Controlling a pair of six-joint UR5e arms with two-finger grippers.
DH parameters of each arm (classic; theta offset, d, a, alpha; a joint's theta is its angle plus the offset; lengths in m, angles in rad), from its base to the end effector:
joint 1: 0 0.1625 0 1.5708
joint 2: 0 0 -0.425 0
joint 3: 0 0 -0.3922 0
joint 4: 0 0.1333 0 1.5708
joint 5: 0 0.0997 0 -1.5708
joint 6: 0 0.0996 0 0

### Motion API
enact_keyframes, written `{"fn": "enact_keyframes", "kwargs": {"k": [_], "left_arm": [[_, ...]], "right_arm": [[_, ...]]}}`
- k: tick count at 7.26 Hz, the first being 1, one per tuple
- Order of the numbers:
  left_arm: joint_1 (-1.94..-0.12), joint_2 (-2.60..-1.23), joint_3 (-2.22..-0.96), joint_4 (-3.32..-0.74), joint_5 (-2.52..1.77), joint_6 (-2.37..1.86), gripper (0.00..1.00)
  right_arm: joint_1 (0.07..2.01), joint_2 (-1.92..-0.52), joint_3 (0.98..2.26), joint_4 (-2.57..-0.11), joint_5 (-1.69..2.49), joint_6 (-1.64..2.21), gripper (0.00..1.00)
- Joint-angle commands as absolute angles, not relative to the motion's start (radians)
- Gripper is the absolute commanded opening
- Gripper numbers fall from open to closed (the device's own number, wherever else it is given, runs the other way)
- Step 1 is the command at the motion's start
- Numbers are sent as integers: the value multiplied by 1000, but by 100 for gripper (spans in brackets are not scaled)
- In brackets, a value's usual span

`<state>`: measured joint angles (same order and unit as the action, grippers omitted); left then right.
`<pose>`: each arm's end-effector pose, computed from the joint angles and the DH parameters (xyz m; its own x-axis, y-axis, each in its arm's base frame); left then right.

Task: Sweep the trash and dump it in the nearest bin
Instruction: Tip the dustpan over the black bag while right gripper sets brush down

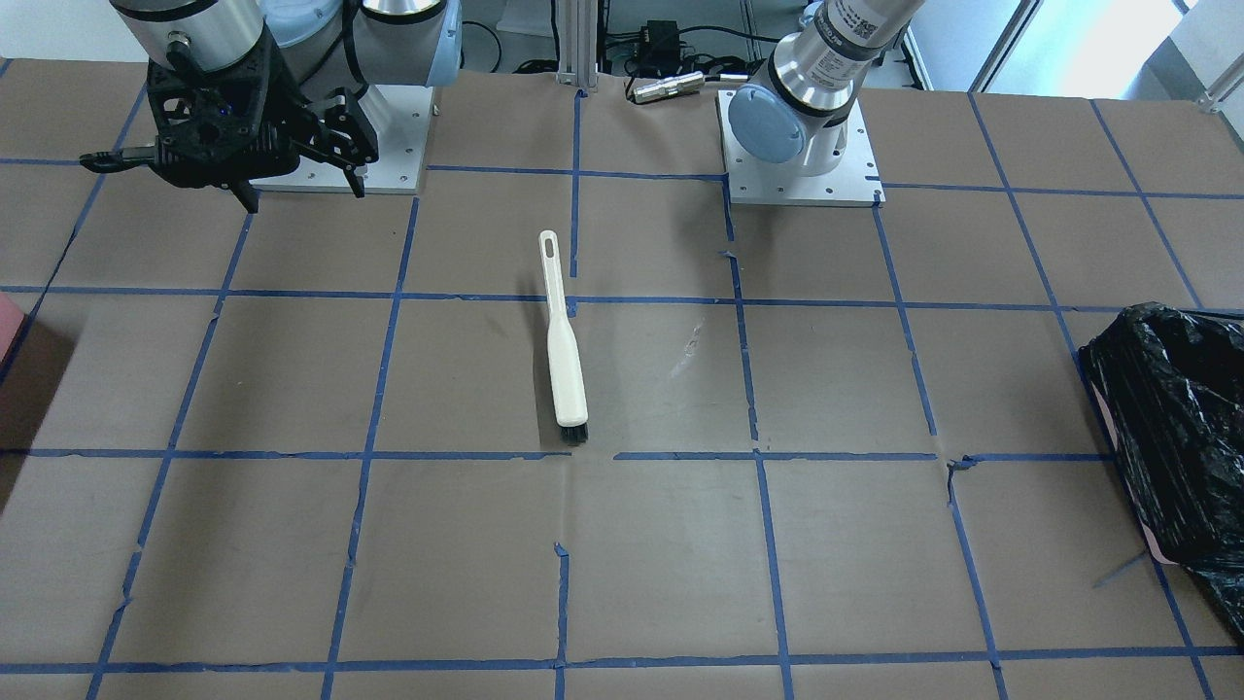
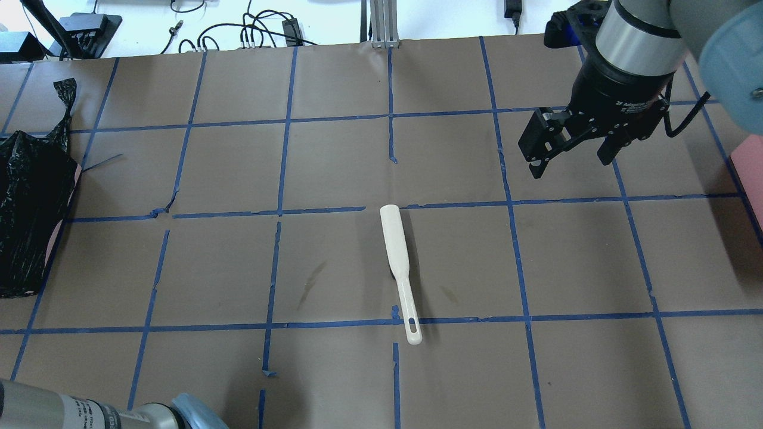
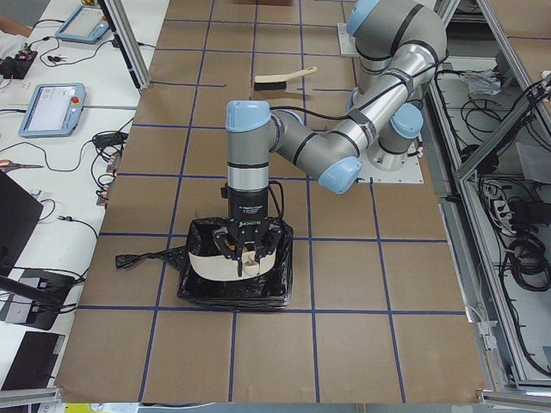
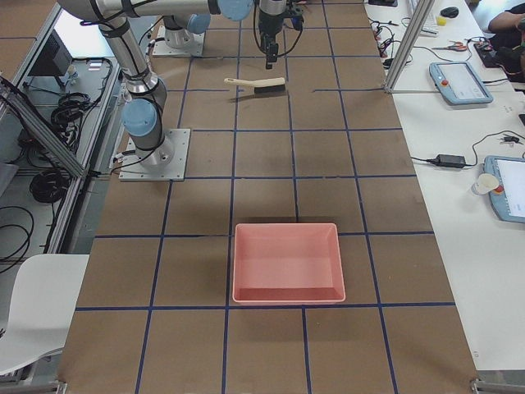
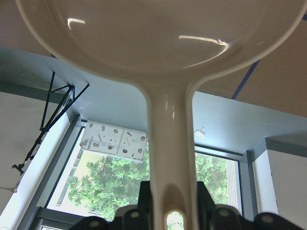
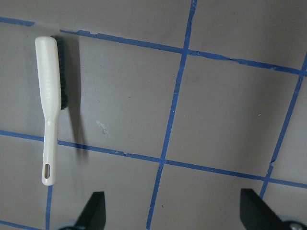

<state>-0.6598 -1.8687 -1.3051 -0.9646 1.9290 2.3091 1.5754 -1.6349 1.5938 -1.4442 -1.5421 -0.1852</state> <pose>0.4541 -0.4768 0.5320 -0.2056 0.9573 -0.2034 0.7599 0.2872 0.5832 0.1383 -0.4548 0.4950 -0.9817 -0.1856 -0.0438 -0.1886 0.9789 0.0787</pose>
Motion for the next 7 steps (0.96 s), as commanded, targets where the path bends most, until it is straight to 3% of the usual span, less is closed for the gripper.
{"fn": "enact_keyframes", "kwargs": {"k": [1, 3, 7], "left_arm": [[-667, -1762, -1305, -1189, 1811, 2206, 10], [-752, -1714, -1318, -1419, 1743, 2007, 10], [-1064, -1693, -1408, -1548, 1638, 1563, 9]], "right_arm": [[1575, -1635, 1594, -1443, -1540, -184, 100], [1575, -1635, 1594, -1443, -1540, -186, 100], [1575, -1632, 1598, -1445, -1540, -186, 100]]}}
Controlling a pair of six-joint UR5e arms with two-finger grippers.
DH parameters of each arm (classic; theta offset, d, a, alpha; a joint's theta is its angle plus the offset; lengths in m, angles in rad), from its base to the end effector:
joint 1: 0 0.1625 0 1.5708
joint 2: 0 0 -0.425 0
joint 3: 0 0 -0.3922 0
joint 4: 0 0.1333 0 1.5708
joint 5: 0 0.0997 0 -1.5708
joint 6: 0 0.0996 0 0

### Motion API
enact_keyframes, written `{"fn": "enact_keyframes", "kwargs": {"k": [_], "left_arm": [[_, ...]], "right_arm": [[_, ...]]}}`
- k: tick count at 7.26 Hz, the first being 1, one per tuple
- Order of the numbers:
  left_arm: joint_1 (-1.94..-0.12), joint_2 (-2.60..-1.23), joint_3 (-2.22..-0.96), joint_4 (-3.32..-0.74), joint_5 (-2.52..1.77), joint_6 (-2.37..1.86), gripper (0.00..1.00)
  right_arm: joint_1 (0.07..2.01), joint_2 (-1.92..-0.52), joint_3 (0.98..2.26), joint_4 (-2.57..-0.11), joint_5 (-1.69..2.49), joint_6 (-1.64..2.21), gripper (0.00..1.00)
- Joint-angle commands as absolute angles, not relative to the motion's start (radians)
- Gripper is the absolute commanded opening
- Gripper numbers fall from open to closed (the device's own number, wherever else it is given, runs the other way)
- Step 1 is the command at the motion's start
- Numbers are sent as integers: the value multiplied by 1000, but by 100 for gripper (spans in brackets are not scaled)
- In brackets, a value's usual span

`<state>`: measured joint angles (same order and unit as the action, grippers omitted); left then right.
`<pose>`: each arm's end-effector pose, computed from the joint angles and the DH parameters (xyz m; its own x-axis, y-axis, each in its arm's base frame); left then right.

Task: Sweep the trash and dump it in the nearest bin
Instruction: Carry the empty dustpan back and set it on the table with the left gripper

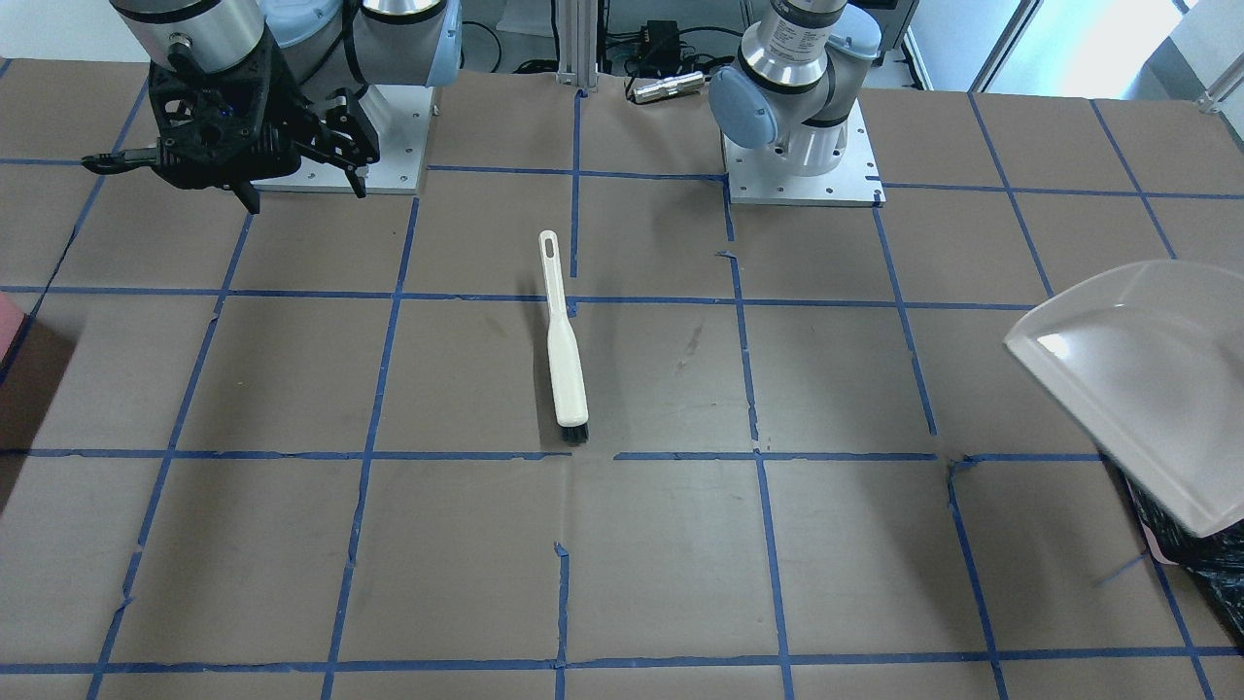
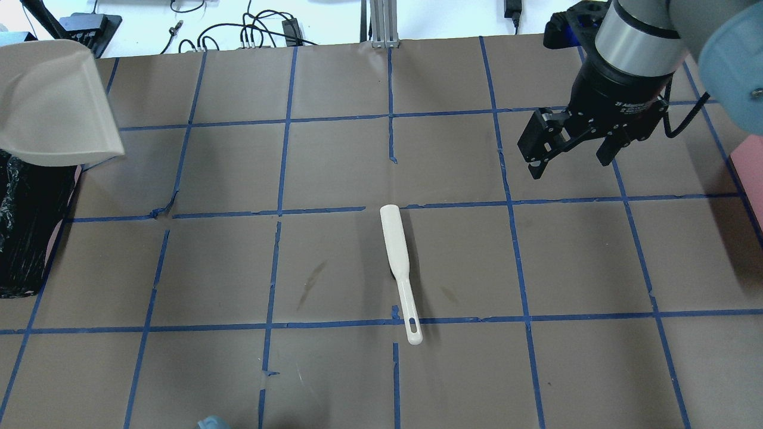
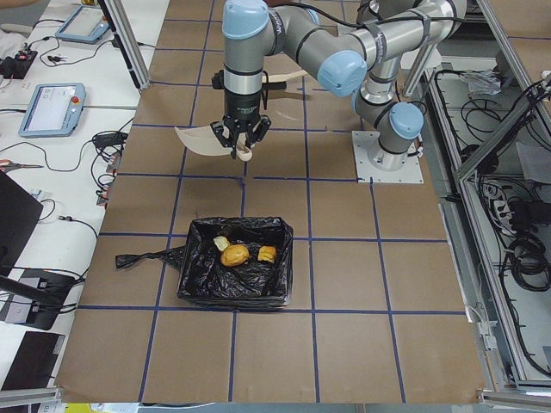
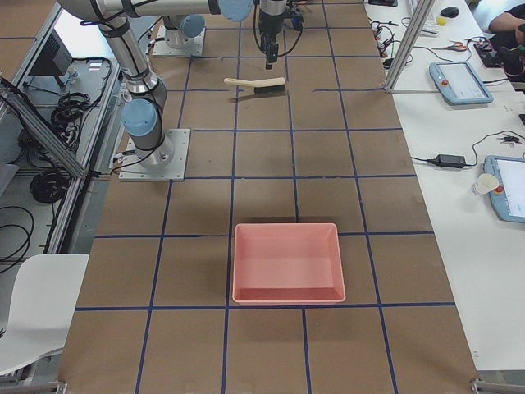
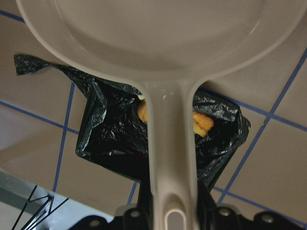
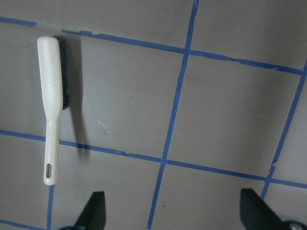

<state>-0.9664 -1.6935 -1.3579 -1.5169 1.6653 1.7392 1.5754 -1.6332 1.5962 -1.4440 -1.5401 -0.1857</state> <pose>0.2137 -0.5275 0.5358 -0.4184 0.8995 -0.1259 0.8943 0.4322 0.1161 0.1385 -0.4552 0.4931 -0.9815 -0.1857 -0.0466 -0.1891 0.9785 0.0825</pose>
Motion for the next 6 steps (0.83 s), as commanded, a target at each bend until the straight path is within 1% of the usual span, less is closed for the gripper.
{"fn": "enact_keyframes", "kwargs": {"k": [1, 2, 4, 5, 6], "left_arm": [[-1121, -1689, -1493, -1537, 1602, 1474, 9], [-1168, -1695, -1541, -1446, 1595, 1354, 9], [-1256, -1715, -1572, -1376, 1525, 1182, 9], [-1299, -1739, -1575, -1333, 1504, 1054, 9], [-1354, -1793, -1578, -1268, 1477, 941, 9]], "right_arm": [[1575, -1634, 1597, -1443, -1540, -186, 100], [1575, -1634, 1598, -1445, -1539, -184, 100], [1577, -1625, 1595, -1453, -1537, -179, 100], [1577, -1624, 1597, -1453, -1537, -179, 100], [1577, -1623, 1597, -1453, -1536, -179, 100]]}}
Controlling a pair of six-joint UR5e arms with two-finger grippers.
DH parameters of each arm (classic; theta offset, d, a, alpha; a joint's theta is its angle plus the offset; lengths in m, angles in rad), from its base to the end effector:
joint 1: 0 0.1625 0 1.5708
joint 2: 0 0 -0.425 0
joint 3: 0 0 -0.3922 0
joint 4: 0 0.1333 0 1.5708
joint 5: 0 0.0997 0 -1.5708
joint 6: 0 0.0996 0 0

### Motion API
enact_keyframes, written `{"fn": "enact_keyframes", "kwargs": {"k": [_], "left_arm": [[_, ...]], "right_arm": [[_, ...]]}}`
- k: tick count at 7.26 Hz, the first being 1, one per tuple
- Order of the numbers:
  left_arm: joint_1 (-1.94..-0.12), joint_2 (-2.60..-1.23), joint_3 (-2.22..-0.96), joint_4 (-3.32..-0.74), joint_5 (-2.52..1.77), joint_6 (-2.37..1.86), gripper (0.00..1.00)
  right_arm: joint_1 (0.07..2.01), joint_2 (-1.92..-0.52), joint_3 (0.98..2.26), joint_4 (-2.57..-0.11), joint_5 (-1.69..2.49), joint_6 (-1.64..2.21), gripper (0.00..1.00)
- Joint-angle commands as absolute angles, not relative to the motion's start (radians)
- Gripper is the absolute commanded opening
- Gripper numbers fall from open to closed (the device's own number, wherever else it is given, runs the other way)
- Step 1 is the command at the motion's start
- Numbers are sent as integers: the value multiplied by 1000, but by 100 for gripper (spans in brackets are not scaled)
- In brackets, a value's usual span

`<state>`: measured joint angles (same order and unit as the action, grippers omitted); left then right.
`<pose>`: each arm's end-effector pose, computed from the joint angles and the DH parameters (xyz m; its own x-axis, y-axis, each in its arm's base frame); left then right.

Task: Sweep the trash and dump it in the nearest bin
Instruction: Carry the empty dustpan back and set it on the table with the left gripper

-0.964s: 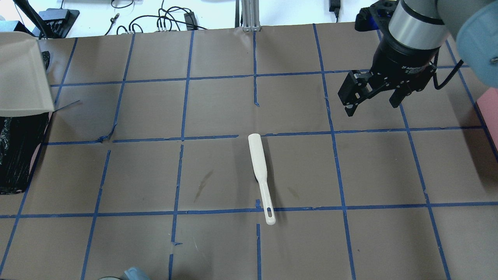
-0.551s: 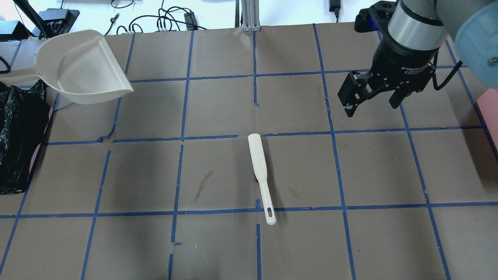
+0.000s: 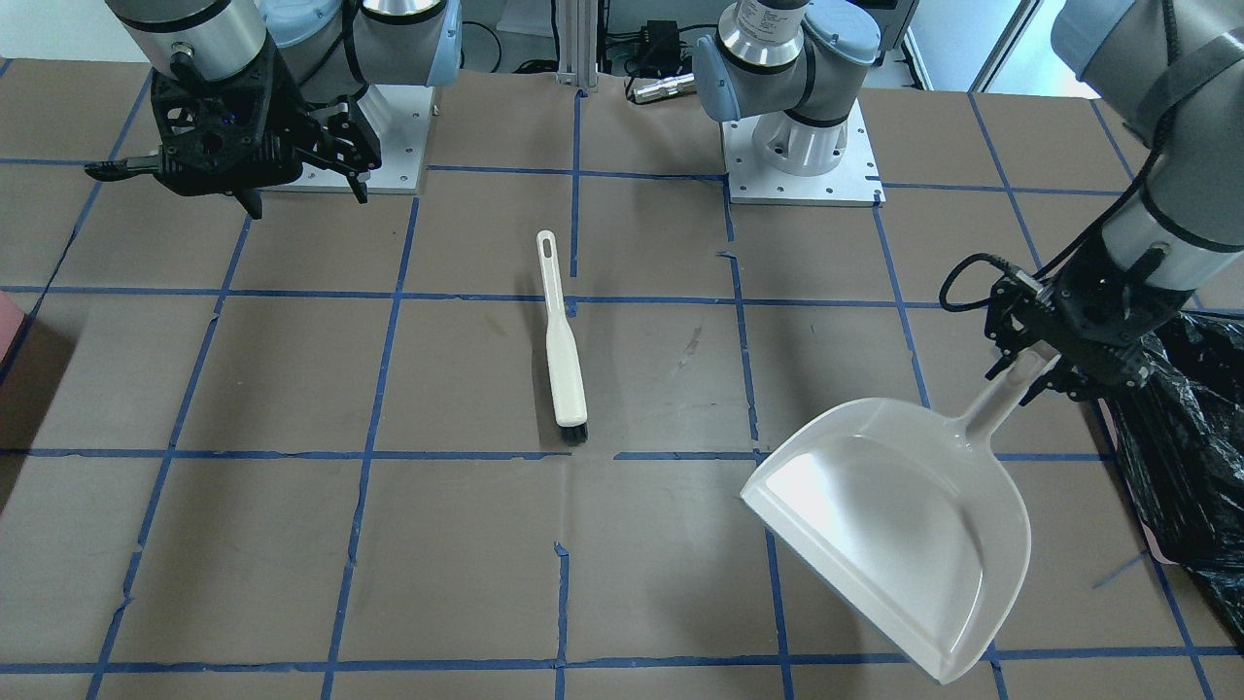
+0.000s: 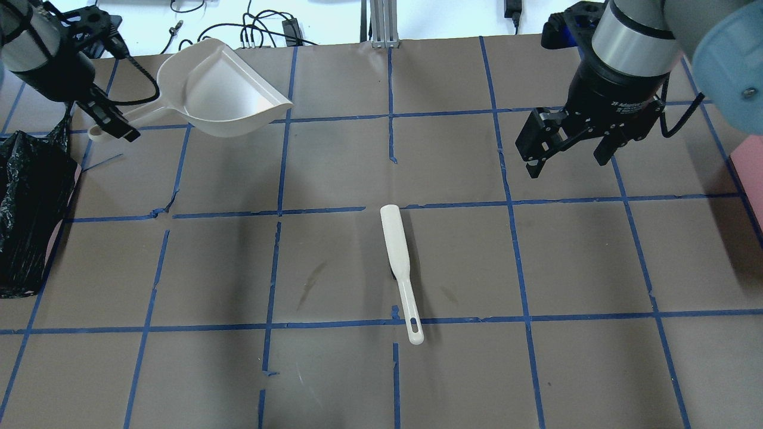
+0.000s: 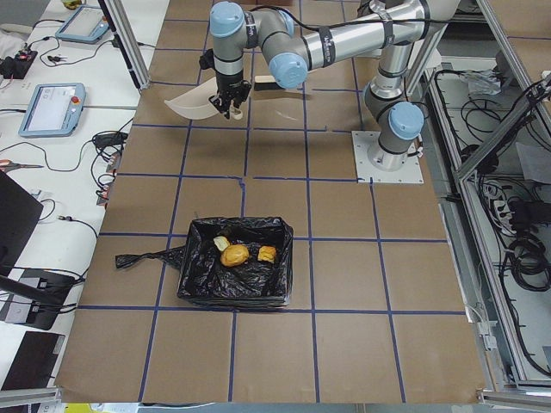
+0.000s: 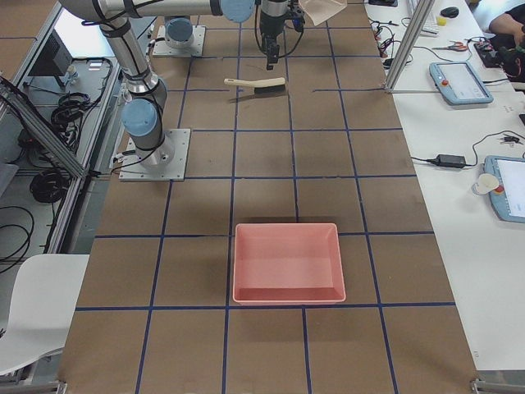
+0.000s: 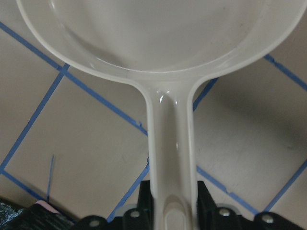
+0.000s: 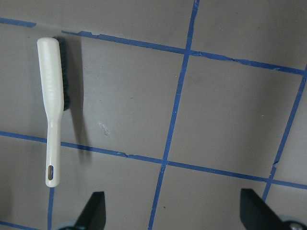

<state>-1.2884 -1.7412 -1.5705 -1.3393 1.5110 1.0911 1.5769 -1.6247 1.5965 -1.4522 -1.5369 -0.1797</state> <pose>0.0235 -0.5807 0.4218 -0.6897 0.7236 -0.0269 0.7230 0.6860 -0.0812 0.1395 -0.4586 0.4898 -0.9822 -0.1810 -0.0493 -0.1846 0.9793 0.0828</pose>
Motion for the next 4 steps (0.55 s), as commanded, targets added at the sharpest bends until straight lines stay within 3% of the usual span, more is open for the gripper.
{"fn": "enact_keyframes", "kwargs": {"k": [1, 4], "left_arm": [[-1417, -1843, -1578, -1187, 1482, 846, 9], [-1558, -1890, -1559, -1055, 1486, 547, 9]], "right_arm": [[1577, -1623, 1597, -1453, -1536, -179, 100], [1577, -1624, 1598, -1453, -1537, -179, 100]]}}
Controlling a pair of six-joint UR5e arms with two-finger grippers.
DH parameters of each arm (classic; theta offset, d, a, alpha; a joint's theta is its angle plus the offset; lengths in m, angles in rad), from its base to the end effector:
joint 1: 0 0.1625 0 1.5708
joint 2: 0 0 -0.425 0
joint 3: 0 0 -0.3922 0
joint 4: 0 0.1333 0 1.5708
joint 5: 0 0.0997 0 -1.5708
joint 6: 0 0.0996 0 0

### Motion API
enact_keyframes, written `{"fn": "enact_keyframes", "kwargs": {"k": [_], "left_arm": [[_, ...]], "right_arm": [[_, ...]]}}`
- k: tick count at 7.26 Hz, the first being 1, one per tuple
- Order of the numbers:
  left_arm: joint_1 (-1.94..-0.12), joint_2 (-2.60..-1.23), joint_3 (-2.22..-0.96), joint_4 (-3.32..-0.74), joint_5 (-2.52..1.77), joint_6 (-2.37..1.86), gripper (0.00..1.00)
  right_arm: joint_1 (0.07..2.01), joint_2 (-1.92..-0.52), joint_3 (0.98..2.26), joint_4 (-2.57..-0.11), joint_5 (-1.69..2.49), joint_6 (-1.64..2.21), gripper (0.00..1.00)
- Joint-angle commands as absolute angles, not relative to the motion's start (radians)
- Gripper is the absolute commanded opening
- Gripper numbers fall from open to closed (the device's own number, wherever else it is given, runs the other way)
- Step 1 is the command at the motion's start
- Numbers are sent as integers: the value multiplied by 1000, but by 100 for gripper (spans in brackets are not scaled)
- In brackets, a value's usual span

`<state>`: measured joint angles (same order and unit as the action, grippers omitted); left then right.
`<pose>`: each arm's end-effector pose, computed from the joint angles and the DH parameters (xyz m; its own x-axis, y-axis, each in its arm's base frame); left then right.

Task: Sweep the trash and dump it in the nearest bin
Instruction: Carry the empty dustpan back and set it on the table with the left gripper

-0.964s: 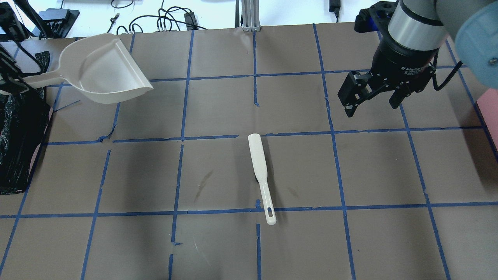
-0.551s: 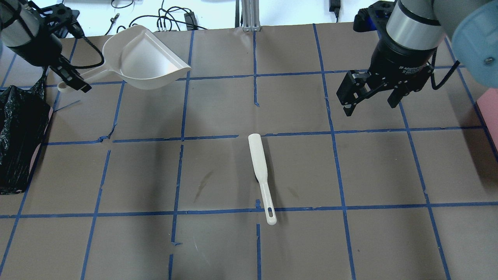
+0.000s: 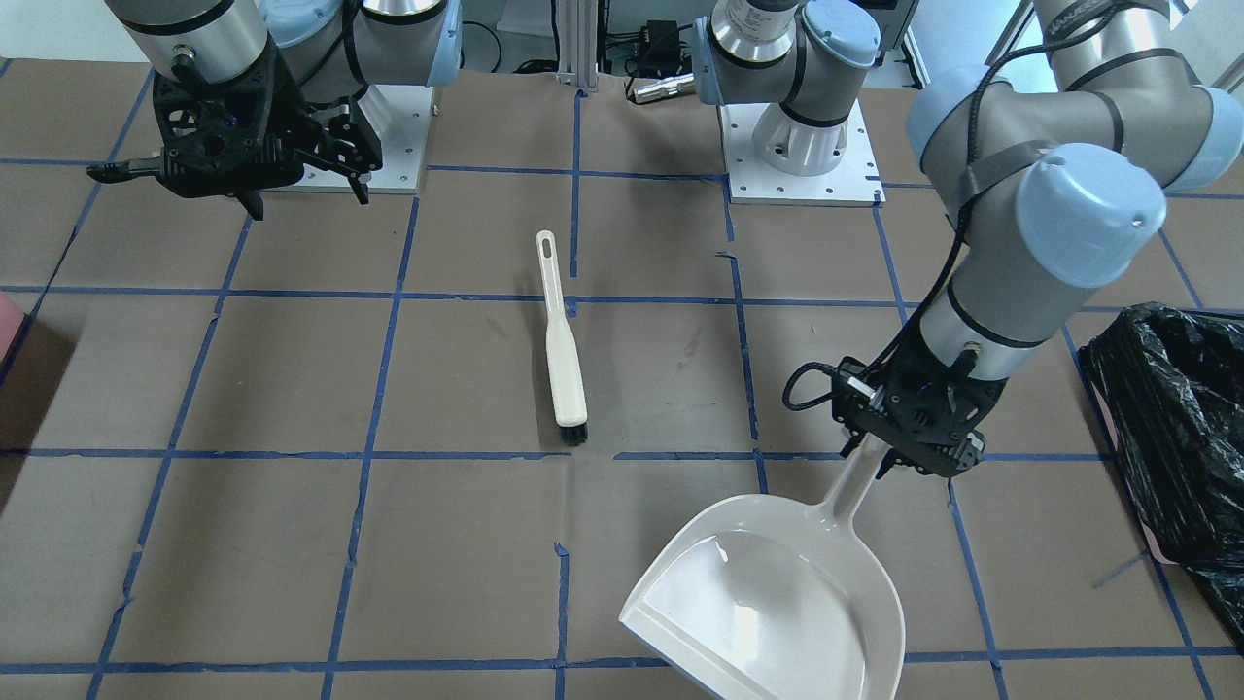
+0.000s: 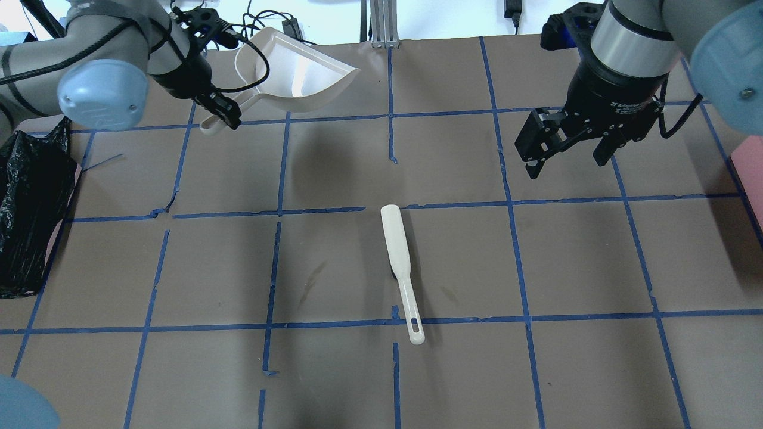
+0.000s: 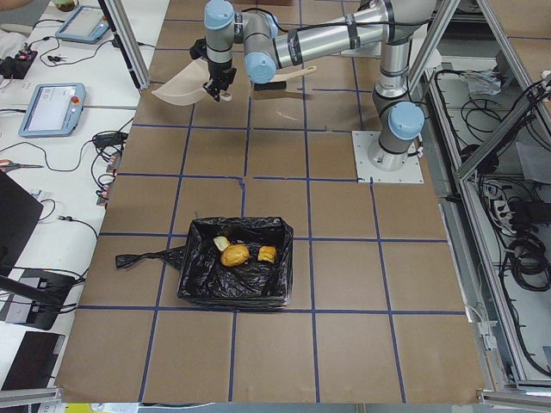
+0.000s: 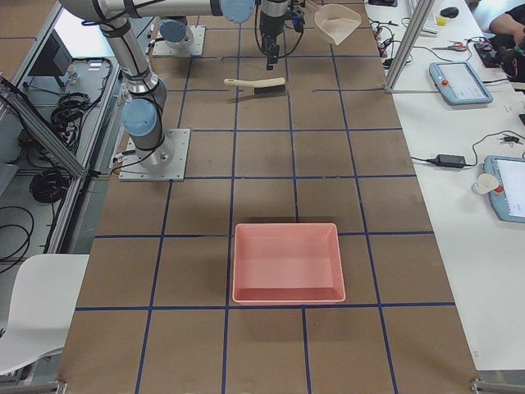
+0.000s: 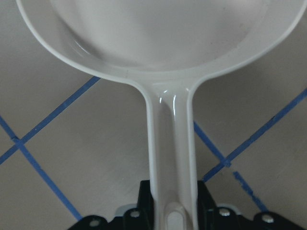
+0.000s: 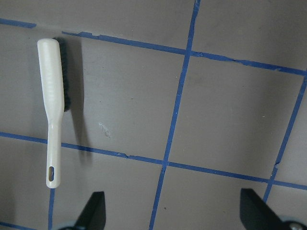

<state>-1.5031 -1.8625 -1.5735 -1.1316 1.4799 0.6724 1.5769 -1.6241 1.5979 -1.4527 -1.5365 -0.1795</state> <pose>-0.1007 -0.6187 0.3720 -0.8197 0.5725 -0.0196 0.5671 0.8062 -0.1688 0.1395 -0.4587 0.4889 -0.9823 -0.1807 -0.0500 -0.1844 0.9792 0.0842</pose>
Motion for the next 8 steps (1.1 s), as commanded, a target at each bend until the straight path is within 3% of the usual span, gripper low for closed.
{"fn": "enact_keyframes", "kwargs": {"k": [1, 5, 8], "left_arm": [[-1603, -1904, -1563, -1033, 1479, 394, 9], [-1814, -2057, -1569, -870, 1488, -50, 9], [-1902, -2072, -1626, -833, 1654, -135, 10]], "right_arm": [[1577, -1623, 1597, -1453, -1537, -179, 100], [1577, -1634, 1594, -1443, -1539, -176, 100], [1577, -1632, 1592, -1445, -1539, -176, 100]]}}
